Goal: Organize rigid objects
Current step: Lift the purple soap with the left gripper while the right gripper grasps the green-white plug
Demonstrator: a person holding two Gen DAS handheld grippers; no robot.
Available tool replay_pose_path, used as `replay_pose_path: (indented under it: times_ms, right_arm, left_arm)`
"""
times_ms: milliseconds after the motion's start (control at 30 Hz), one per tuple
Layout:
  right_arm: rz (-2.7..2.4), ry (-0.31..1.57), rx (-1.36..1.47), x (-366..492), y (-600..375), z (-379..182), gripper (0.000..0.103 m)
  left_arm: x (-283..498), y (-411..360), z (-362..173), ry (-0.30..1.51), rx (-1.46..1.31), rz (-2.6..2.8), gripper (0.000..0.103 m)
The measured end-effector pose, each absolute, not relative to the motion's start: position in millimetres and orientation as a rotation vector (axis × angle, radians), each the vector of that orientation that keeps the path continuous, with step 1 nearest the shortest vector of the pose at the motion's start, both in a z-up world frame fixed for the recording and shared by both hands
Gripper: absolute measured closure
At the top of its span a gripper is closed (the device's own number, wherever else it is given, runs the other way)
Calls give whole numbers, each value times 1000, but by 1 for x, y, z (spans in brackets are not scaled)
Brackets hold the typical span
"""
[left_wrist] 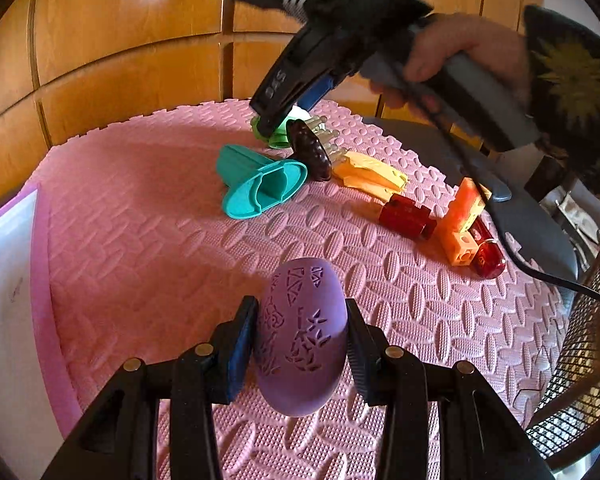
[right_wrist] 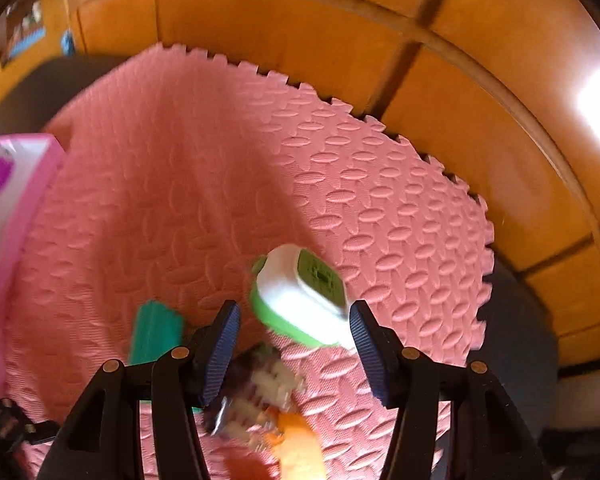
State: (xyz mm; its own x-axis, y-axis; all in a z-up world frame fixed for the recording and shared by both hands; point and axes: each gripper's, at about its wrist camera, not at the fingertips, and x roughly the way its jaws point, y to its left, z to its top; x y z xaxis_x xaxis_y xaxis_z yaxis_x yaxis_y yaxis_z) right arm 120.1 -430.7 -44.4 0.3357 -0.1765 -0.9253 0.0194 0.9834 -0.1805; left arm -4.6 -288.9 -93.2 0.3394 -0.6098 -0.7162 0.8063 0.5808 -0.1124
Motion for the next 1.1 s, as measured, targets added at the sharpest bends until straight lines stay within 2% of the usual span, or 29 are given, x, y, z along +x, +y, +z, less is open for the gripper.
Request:
replay_pose_path:
  times_ms: [100,267,500,667,1100]
  right_arm:
    - [-154,1259,-212,129,-430,-58,46]
    - [-198,1191,-189,128,-431,-49,50]
    - [-287,948,-128,91,-436,22,50]
    - [-232,887,30,44,-431,55,50]
    - [-82,965,380,-21,-411,-17,50]
  left_arm:
    - [-4,-287,-93,797,274,-941,61]
    - [-4,-290,-94,794,276,-940,61]
    - [-7,-290,-95,782,296,-927,61]
    - [-7,-288,-95,782,296,-920,61]
    - [-11,-259,-59,785,242,-853,61]
